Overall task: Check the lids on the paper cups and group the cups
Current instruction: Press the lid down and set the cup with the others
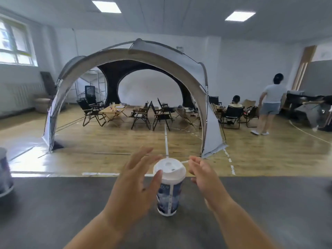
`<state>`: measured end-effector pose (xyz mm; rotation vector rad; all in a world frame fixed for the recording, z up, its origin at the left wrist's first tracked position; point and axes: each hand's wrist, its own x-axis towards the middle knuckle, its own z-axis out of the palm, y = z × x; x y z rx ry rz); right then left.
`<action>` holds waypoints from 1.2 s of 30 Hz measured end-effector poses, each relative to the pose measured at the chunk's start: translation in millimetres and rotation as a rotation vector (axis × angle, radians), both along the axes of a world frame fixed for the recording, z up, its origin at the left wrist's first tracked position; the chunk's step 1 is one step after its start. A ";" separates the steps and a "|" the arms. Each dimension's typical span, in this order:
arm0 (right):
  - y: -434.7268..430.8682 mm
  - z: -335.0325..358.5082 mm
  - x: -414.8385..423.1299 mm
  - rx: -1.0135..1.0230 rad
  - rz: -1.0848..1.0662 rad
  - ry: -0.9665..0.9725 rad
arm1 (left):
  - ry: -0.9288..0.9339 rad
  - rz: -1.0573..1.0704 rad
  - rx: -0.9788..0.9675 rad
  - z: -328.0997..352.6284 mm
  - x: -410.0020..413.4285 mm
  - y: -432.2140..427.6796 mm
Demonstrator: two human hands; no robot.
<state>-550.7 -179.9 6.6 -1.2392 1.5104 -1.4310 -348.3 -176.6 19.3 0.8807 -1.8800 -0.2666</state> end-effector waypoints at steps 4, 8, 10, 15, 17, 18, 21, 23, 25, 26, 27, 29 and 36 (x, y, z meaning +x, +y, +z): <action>-8.4 -0.6 35.0 0.006 -0.015 -0.041 | 0.106 -0.088 0.252 -17.6 14.4 -23.6; -11.4 -7.1 41.0 -0.010 -0.071 -0.022 | 0.314 -0.349 0.703 -25.5 -15.1 -29.2; -8.9 -8.6 38.1 -0.022 -0.090 -0.031 | 0.377 -0.401 0.772 -33.5 -32.2 -32.1; 6.2 -11.2 17.7 -0.055 -0.152 -0.103 | 0.473 -0.435 0.763 -43.1 -64.4 -24.9; 11.2 -13.5 9.7 -0.056 -0.141 -0.116 | 0.493 -0.430 0.747 -45.1 -72.1 -22.8; 12.9 -13.0 7.4 -0.054 -0.129 -0.128 | 0.522 -0.419 0.741 -45.9 -74.6 -23.4; 8.7 -9.9 -1.2 0.006 -0.102 -0.168 | 0.594 -0.387 0.728 -49.5 -81.2 -27.9; -0.6 -1.3 -8.1 0.056 -0.127 -0.208 | 0.613 -0.363 0.715 -52.1 -84.8 -28.5; -11.0 9.5 -13.3 0.119 -0.106 -0.266 | 0.631 -0.344 0.690 -55.3 -87.7 -27.6; -14.7 14.3 -14.3 0.159 -0.079 -0.309 | 0.631 -0.341 0.676 -55.8 -88.8 -26.7; -18.2 17.2 -15.0 0.200 -0.048 -0.343 | 0.630 -0.337 0.665 -56.8 -90.1 -26.7; -22.2 17.8 -14.0 0.254 0.006 -0.377 | 0.636 -0.331 0.647 -57.9 -92.6 -27.2; -16.3 3.5 -12.1 0.193 -0.025 -0.418 | 0.629 -0.285 0.622 -56.6 -95.5 -24.0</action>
